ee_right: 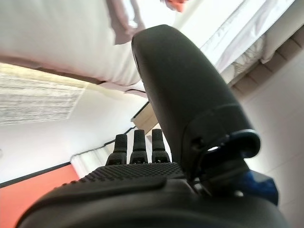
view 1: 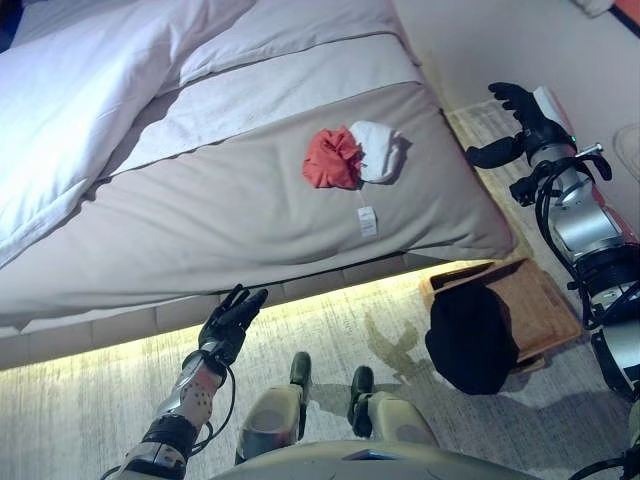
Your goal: Pick up the clothes from the bed and place them into the basket
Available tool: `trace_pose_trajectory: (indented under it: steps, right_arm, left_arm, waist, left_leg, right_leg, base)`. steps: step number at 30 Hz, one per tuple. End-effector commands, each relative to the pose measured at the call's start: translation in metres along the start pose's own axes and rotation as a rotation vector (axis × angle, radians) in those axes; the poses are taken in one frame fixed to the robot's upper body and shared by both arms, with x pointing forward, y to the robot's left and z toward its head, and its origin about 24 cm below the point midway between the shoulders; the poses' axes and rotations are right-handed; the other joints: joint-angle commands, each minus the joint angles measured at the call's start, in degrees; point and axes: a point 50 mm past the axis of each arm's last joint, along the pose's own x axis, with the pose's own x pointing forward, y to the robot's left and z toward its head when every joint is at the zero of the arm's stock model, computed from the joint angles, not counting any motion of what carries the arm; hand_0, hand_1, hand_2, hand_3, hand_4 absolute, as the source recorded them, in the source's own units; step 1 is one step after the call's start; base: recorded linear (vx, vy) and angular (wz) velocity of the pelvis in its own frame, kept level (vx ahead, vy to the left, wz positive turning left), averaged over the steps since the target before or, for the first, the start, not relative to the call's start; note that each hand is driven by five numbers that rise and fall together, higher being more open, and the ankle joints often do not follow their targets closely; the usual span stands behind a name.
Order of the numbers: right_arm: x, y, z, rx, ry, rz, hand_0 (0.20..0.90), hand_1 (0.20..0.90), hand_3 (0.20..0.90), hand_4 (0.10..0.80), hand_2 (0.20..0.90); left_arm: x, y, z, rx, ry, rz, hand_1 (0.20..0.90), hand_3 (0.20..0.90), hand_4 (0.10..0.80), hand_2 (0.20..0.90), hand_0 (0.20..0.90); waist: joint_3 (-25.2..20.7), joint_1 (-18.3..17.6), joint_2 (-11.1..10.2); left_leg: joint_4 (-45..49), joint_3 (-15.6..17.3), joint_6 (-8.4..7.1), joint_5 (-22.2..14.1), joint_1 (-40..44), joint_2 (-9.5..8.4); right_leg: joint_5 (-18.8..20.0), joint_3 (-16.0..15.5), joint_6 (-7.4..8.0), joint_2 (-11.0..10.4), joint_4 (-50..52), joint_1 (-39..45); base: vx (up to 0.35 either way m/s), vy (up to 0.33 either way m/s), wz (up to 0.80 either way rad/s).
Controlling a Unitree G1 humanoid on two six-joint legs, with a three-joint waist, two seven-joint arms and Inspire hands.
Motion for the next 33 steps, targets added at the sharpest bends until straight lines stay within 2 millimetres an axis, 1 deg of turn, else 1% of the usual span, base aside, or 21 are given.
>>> trace_pose_trajectory:
  steps: [1,3,4,6,9,10,13,14,15,17,18,19,20,21,23,24,25,27,28,31,33]
  right_arm:
    - [-0.003,-0.002,0.038,-0.039,-0.219,-0.022,0.9,0.9,0.9,0.8,0.9]
    - [-0.003,0.001,0.038,-0.031,-0.22,-0.018,0.9,0.9,0.9,0.8,0.9]
    - [-0.003,0.004,0.037,-0.017,-0.214,-0.013,0.9,0.9,0.9,0.8,0.9]
    - [-0.001,0.007,0.038,-0.013,-0.206,-0.01,0.9,0.9,0.9,0.8,0.9]
    - [0.006,0.003,0.04,-0.005,-0.194,-0.033,0.9,0.9,0.9,0.8,0.9]
    - [0.006,0.001,0.041,-0.006,-0.199,-0.04,0.9,0.9,0.9,0.8,0.9]
    - [0.004,0.001,0.043,0.018,-0.227,-0.031,0.9,0.9,0.9,0.8,0.9]
    - [0.004,0.002,0.044,0.013,-0.229,-0.029,0.9,0.9,0.9,0.8,0.9]
    - [0.0,0.005,0.04,0.006,-0.229,-0.022,0.9,0.9,0.9,0.8,0.9]
    - [-0.002,0.006,0.034,0.017,-0.215,-0.021,0.9,0.9,0.9,0.8,0.9]
    - [-0.003,0.008,0.031,0.024,-0.206,-0.024,0.9,0.9,0.9,0.8,0.9]
    - [-0.004,0.008,0.029,0.032,-0.205,-0.031,0.9,0.9,0.9,0.8,0.9]
    - [-0.005,0.009,0.029,0.038,-0.21,-0.037,0.9,0.9,0.9,0.8,0.9]
    - [-0.004,0.006,0.03,0.045,-0.214,-0.05,0.9,0.9,0.9,0.8,0.9]
    - [-0.003,0.004,0.032,0.041,-0.217,-0.057,0.9,0.9,0.9,0.8,0.9]
    - [0.0,-0.002,0.041,0.025,-0.241,-0.084,0.9,0.9,0.9,0.8,0.9]
    - [0.002,-0.005,0.047,0.017,-0.259,-0.104,0.9,0.9,0.9,0.8,0.9]
    - [0.003,-0.011,0.057,0.013,-0.293,-0.154,0.9,0.9,0.9,0.8,0.9]
    - [0.002,-0.013,0.057,0.015,-0.297,-0.168,0.9,0.9,0.9,0.8,0.9]
    - [-0.002,-0.017,0.054,0.027,-0.299,-0.168,0.9,0.9,0.9,0.8,0.9]
    - [-0.001,-0.025,0.052,0.03,-0.282,-0.152,0.9,0.9,0.9,0.8,0.9]
  left_arm:
    - [-0.009,0.03,0.001,0.009,-0.035,0.101,0.9,0.9,0.8,0.9,0.9]
    - [-0.01,0.035,0.0,0.002,-0.028,0.116,0.9,0.9,0.8,0.9,0.9]
    - [-0.012,0.041,-0.004,0.002,-0.013,0.131,0.9,0.9,0.8,0.9,0.9]
    - [-0.015,0.046,-0.008,0.004,0.005,0.137,0.9,0.9,0.8,0.9,0.9]
    - [-0.018,0.049,-0.015,0.02,0.026,0.124,0.9,0.9,0.8,0.9,0.9]
    - [-0.019,0.048,-0.014,0.019,0.025,0.121,0.9,0.9,0.8,0.9,0.9]
    - [-0.015,0.046,-0.008,-0.008,0.003,0.14,0.9,0.9,0.8,0.9,0.9]
    - [-0.015,0.046,-0.007,-0.015,-0.001,0.141,0.9,0.9,0.8,0.9,0.9]
    - [-0.012,0.043,-0.002,-0.008,-0.022,0.134,0.9,0.9,0.8,0.9,0.9]
    - [-0.012,0.044,0.0,0.014,-0.028,0.135,0.9,0.9,0.8,0.9,0.9]
    - [-0.012,0.046,0.001,0.018,-0.028,0.136,0.9,0.9,0.8,0.9,0.9]
    - [-0.014,0.048,0.002,0.027,-0.028,0.135,0.9,0.9,0.8,0.9,0.9]
    - [-0.014,0.048,0.004,0.039,-0.028,0.131,0.9,0.9,0.8,0.9,0.9]
    - [-0.014,0.047,0.006,0.055,-0.027,0.127,0.9,0.9,0.8,0.9,0.9]
    - [-0.013,0.046,0.008,0.049,-0.029,0.13,0.9,0.9,0.8,0.9,0.9]
    - [-0.01,0.041,0.015,0.037,-0.052,0.12,0.9,0.9,0.8,0.9,0.9]
    - [-0.008,0.037,0.02,0.032,-0.07,0.105,0.9,0.9,0.8,0.9,0.9]
    - [-0.003,0.027,0.028,0.023,-0.098,0.074,0.9,0.9,0.8,0.9,0.9]
    - [-0.002,0.025,0.03,0.023,-0.099,0.064,0.9,0.9,0.8,0.9,0.9]
    - [-0.003,0.027,0.027,0.017,-0.093,0.068,0.9,0.9,0.8,0.9,0.9]
    - [-0.003,0.026,0.023,0.031,-0.072,0.058,0.9,0.9,0.8,0.9,0.9]
  waist:
    - [-6.2,-0.4,-4.6]
    - [-5.8,-0.3,-4.8]
    - [-5.2,0.5,-4.7]
    - [-4.7,2.1,-3.7]
    - [-4.3,4.9,-1.9]
    - [-4.4,5.3,-1.7]
    - [-5.5,4.6,-2.4]
    - [-5.6,4.5,-2.5]
    - [-6.3,4.0,-3.1]
    - [-7.0,4.3,-3.7]
    - [-7.5,4.7,-4.3]
    - [-7.8,5.0,-4.3]
    - [-7.8,4.9,-3.4]
    - [-7.7,4.3,-2.1]
    - [-7.2,3.8,-1.5]
    - [-5.9,3.3,-0.2]
    - [-4.7,2.7,0.0]
    - [-2.9,0.9,-0.2]
    - [-2.4,0.0,-0.2]
    - [-2.5,-0.2,-1.1]
    - [-2.7,0.7,-1.8]
  left_leg:
    - [19.4,2.4,0.08,0.3,-8.4,0.18]
    - [23.4,2.9,0.2,0.7,-10.5,0.15]
    - [24.5,2.7,0.05,1.6,-13.7,-0.97]
    - [20.6,1.9,-0.57,4.2,-16.0,-2.28]
    - [12.1,1.6,-2.25,10.5,-20.5,-3.09]
    - [10.6,2.1,-2.29,10.8,-21.2,-3.34]
    - [9.9,4.4,0.43,3.2,-18.4,-4.15]
    - [10.3,4.5,0.65,2.6,-18.2,-4.28]
    - [10.4,6.5,2.16,-1.6,-16.5,-4.02]
    - [9.2,6.8,3.37,-3.0,-15.1,-4.55]
    - [8.1,6.1,4.38,-3.3,-13.8,-5.49]
    - [6.8,5.1,5.41,-3.5,-12.0,-6.09]
    - [5.6,4.5,5.67,-3.7,-10.1,-5.63]
    - [4.0,3.3,5.54,-4.0,-7.1,-4.84]
    - [3.0,2.1,5.34,-3.9,-5.5,-4.77]
    - [2.4,0.2,5.12,-4.1,-4.3,-4.2]
    - [2.4,-0.7,5.1,-4.6,-4.0,-4.18]
    - [2.5,-3.2,5.27,-6.3,-4.0,-4.49]
    - [3.2,-4.2,5.26,-7.0,-4.2,-4.56]
    - [4.4,-5.0,4.91,-7.1,-4.8,-4.68]
    - [4.5,-4.3,3.78,-6.5,-5.2,-4.25]
  right_leg:
    - [3.9,1.6,-2.0,1.2,-4.9,4.1]
    - [3.7,1.7,-2.21,1.2,-4.4,4.5]
    - [3.0,2.1,-2.09,1.6,-3.8,5.6]
    - [2.0,2.6,-1.93,2.9,-3.7,7.7]
    - [-0.2,3.4,-2.2,5.1,-3.6,11.6]
    - [-0.9,3.8,-2.18,5.5,-3.5,12.5]
    - [-2.7,3.6,-0.96,4.0,-1.3,12.4]
    - [-3.0,3.6,-0.83,3.8,-0.9,12.4]
    - [-4.2,2.3,-0.52,3.2,2.3,12.8]
    - [-3.1,1.4,0.45,2.7,6.3,13.0]
    - [0.8,1.1,2.5,1.9,10.8,12.2]
    - [7.2,1.1,5.82,0.6,19.1,8.9]
    - [9.5,0.7,6.73,0.0,25.2,5.2]
    - [8.7,0.4,6.33,-1.0,26.7,0.6]
    - [7.8,0.4,5.82,-2.4,24.7,-1.9]
    - [8.5,2.0,5.07,-4.4,20.4,-7.2]
    - [9.4,3.6,4.92,-4.8,16.3,-9.2]
    - [11.3,8.6,5.2,-4.6,5.5,-12.3]
    - [10.8,10.9,5.26,-3.5,3.9,-12.2]
    - [9.1,11.0,5.33,-3.2,0.7,-8.3]
    - [8.4,8.8,5.32,-3.4,-1.4,-5.2]
  base:
    - [0.051,-0.073,-0.31]
    - [0.076,-0.035,-0.32]
    - [0.146,0.023,-0.22]
    - [0.201,0.059,-0.25]
    - [0.271,0.104,-0.17]
    - [0.327,0.164,-0.21]
    - [0.255,0.18,-0.32]
    - [0.326,0.189,-0.24]
    - [0.354,0.172,-0.29]
    - [0.314,0.142,-0.14]
    - [0.235,0.132,-0.04]
    - [0.255,0.174,0.01]
    - [0.293,0.196,-0.1]
    - [0.251,0.137,-0.03]
    - [0.142,0.032,0.0]
    - [-0.016,-0.062,0.19]
    - [-0.068,-0.134,0.2]
    - [-0.027,-0.176,0.38]
    - [0.077,-0.174,0.71]
    - [0.13,-0.141,0.76]
    - [0.19,-0.162,0.66]
